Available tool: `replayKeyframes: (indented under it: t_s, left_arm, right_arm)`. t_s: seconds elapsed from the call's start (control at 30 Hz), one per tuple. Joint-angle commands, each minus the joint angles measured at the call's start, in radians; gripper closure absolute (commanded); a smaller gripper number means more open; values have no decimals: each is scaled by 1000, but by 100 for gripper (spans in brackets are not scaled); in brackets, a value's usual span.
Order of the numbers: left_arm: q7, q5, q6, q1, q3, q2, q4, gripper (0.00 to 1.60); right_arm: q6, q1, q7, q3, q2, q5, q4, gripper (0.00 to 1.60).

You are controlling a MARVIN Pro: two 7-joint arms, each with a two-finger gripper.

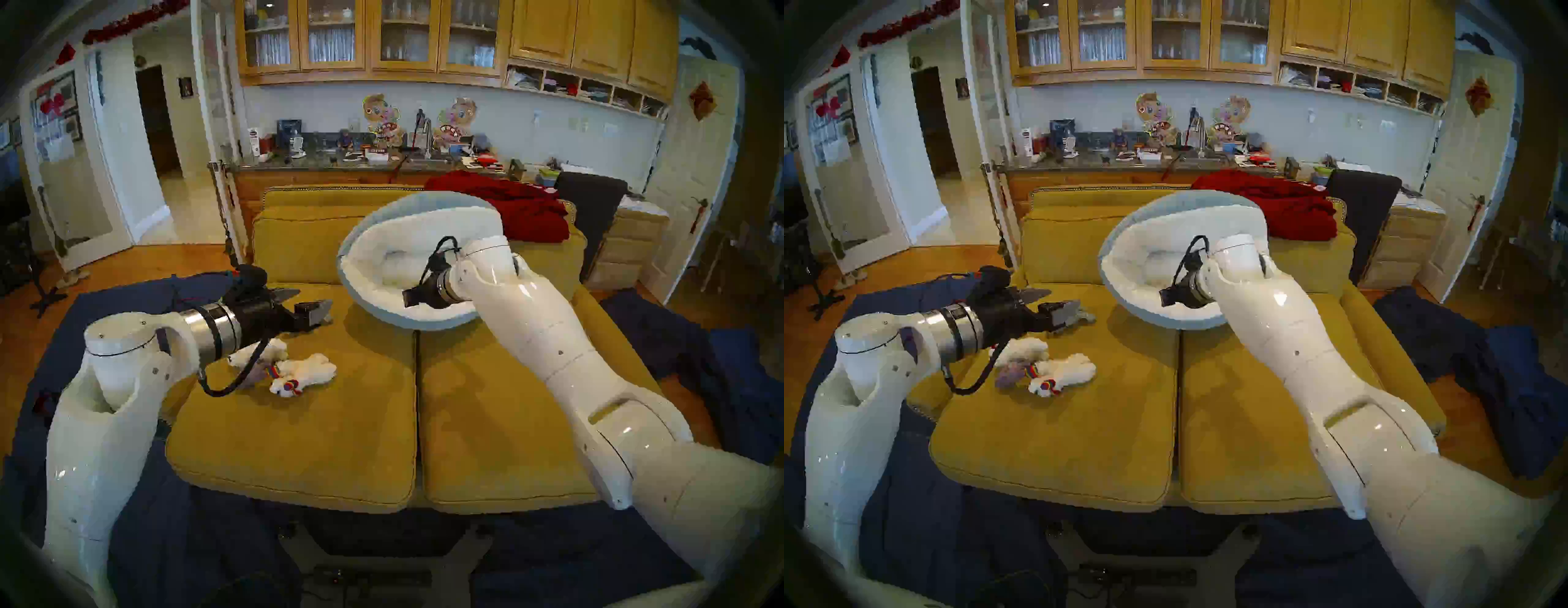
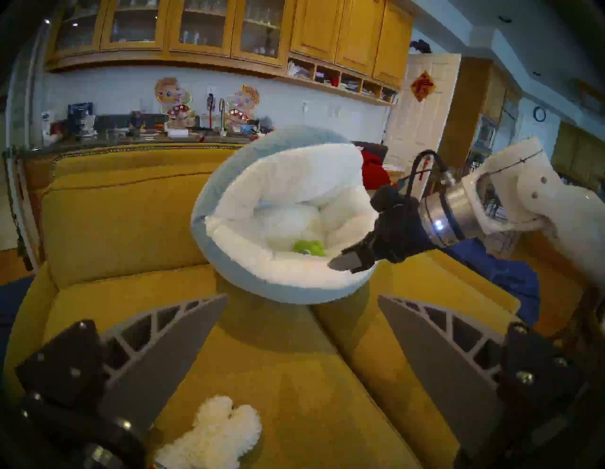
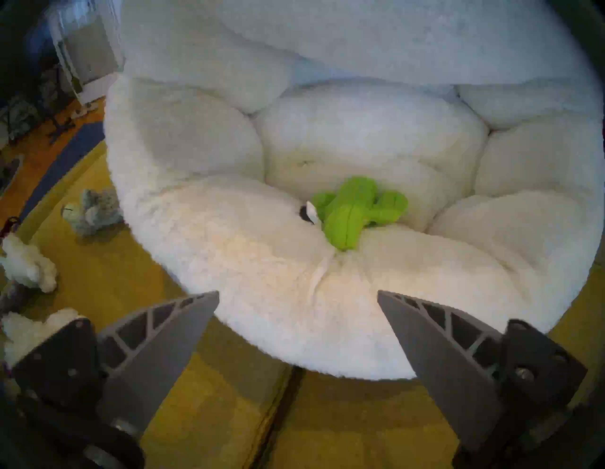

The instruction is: Put toys into dog bed

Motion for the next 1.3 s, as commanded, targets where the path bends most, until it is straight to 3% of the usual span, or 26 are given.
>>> replayKeyframes:
  t_s: [0.0,0.67,1.27]
  left_arm:
    - [-1,-1,-5,-15,-6,1,-13,0]
    - [-2,0,1,-4,-4,2,-2,0]
    - [-3,1,4,-2,-4,2,0,0]
  right_arm:
    - [-3,1,27,37,55,22,-104,0]
    - [-3,-104,112,117,218,97,-267,0]
    - [-3,-247,214,169,351,175,-421,0]
